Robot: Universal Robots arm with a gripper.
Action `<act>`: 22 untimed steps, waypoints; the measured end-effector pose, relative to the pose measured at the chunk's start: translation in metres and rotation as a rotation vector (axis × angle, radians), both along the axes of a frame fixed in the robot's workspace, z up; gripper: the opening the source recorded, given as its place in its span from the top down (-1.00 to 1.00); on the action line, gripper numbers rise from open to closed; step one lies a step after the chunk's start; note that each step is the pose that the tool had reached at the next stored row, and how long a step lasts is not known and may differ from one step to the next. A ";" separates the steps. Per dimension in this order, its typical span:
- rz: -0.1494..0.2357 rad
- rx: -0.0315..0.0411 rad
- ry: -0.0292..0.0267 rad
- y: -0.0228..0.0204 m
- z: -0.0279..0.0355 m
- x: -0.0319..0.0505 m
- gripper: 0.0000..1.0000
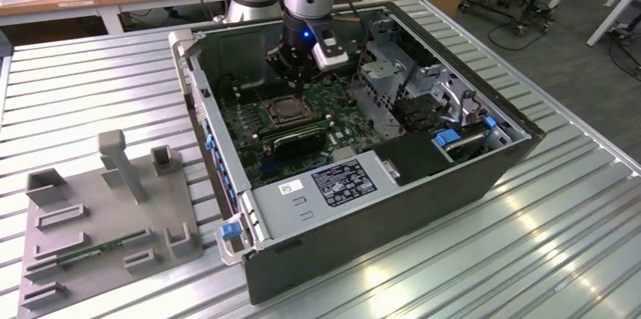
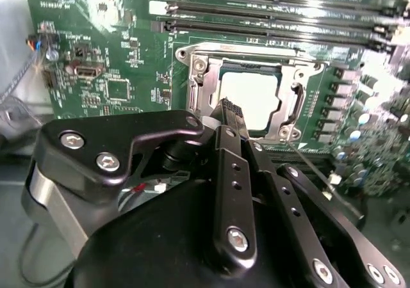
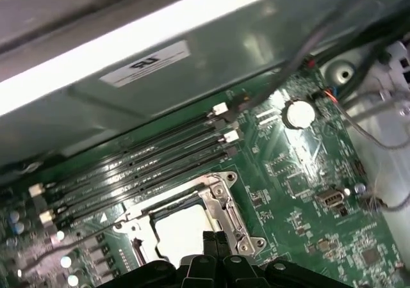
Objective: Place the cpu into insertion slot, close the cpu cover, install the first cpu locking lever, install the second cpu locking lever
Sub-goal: 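Close the cpu cover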
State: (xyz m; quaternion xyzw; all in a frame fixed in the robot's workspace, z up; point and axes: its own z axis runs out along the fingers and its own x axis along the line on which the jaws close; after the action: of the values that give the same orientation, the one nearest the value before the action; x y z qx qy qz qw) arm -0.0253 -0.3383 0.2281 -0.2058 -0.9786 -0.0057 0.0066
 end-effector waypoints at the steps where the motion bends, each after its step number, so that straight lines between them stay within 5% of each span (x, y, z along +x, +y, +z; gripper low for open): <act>1: 0.019 0.0001 0.0000 0.0000 0.0000 0.0000 0.79; 6: 0.074 0.0001 0.0000 0.0000 0.0000 0.0000 0.79; 15: 0.087 0.0000 -0.0002 0.0000 0.0000 0.0000 0.79; 22: 0.196 0.0003 -0.0012 0.0000 -0.0001 0.0000 0.79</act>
State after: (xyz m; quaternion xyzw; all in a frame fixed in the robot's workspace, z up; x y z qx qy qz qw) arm -0.0253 -0.3383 0.2280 -0.1091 -0.9940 -0.0053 0.0066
